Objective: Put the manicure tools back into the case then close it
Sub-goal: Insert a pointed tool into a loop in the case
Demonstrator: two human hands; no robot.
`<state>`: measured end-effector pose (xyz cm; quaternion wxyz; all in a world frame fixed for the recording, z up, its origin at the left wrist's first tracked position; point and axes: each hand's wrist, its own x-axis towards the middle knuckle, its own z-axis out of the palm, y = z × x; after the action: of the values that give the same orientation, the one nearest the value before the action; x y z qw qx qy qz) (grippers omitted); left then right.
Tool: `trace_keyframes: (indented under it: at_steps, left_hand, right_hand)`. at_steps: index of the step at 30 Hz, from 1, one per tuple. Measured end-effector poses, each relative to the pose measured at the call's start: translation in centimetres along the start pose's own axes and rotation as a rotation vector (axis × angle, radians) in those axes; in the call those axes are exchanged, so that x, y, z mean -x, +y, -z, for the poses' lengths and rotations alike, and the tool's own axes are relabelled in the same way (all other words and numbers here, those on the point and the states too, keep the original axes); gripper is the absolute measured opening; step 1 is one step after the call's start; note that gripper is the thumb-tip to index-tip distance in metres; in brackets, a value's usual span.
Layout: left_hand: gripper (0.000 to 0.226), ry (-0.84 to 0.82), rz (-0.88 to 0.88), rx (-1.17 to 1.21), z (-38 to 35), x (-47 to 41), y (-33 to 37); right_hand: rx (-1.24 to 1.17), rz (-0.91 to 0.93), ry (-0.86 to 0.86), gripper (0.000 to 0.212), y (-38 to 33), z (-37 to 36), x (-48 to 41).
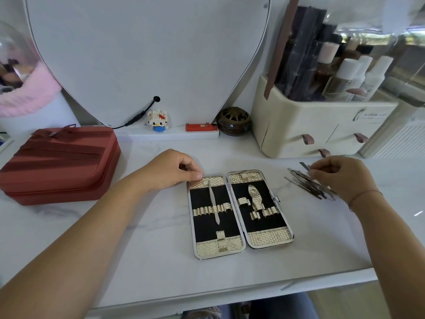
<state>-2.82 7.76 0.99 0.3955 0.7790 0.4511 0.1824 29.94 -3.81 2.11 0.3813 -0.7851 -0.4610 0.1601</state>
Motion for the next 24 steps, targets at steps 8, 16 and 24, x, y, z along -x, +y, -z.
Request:
trace_keyframes:
  at_steps: [8,16,24]
  left_hand:
    - [0.009,-0.004,-0.004,-0.008,0.1,0.1,0.0]
    - [0.006,-0.009,0.007,-0.021,0.1,-0.1,-0.1]
    - [0.001,0.006,-0.002,-0.01,0.0,-0.3,-0.4]
  right_hand:
    - [0.07,0.003,0.091,0.007,-0.4,0.2,-0.5]
    - [-0.282,0.15,0.02,0.007,-5.1,-0.2,1.5]
    - [-0.549,0.059,-0.73,0.023,-11.0,-8.1,3.8]
